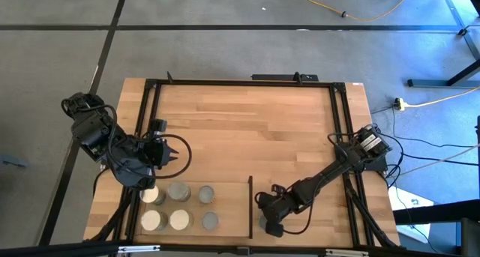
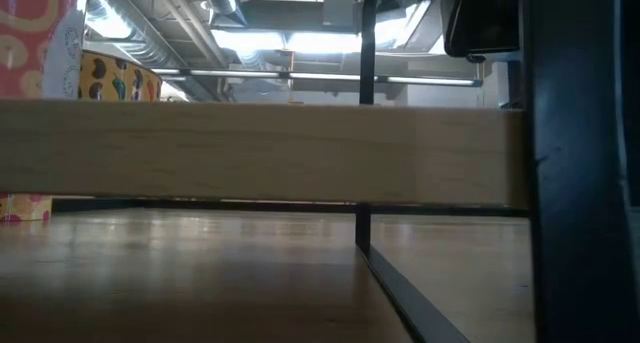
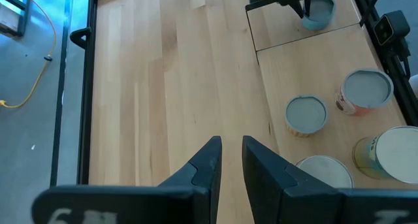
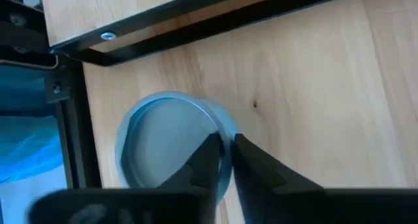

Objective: Pick and place cans onto a shelf
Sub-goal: Put the canned tuna on the shelf

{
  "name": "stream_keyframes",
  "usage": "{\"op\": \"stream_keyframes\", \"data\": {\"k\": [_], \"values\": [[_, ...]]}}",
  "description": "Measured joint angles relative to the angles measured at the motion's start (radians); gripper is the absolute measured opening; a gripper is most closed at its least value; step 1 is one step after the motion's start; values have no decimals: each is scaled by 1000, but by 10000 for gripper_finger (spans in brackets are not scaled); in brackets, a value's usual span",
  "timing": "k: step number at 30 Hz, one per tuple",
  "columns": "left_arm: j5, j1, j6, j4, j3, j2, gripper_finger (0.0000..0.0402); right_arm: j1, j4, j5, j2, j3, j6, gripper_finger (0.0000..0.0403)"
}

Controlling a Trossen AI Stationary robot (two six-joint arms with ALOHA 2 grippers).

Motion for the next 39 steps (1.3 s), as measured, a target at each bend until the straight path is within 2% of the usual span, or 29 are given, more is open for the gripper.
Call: {"op": "stream_keyframes", "data": {"k": [3,9,17,26,39], "values": [[0,0,0,0,0,0,55,0,3,14,0,-1,14,16],[0,0,0,0,0,0,55,0,13,23,-1,3,85,16],[2,0,0,0,0,0,55,-2,-17,37,4,50,92,15],[9,0,-2,0,0,0,55,5,-227,36,2,167,87,15],[8,0,-4,0,0,0,55,17,-315,13,-1,304,32,14]]}}
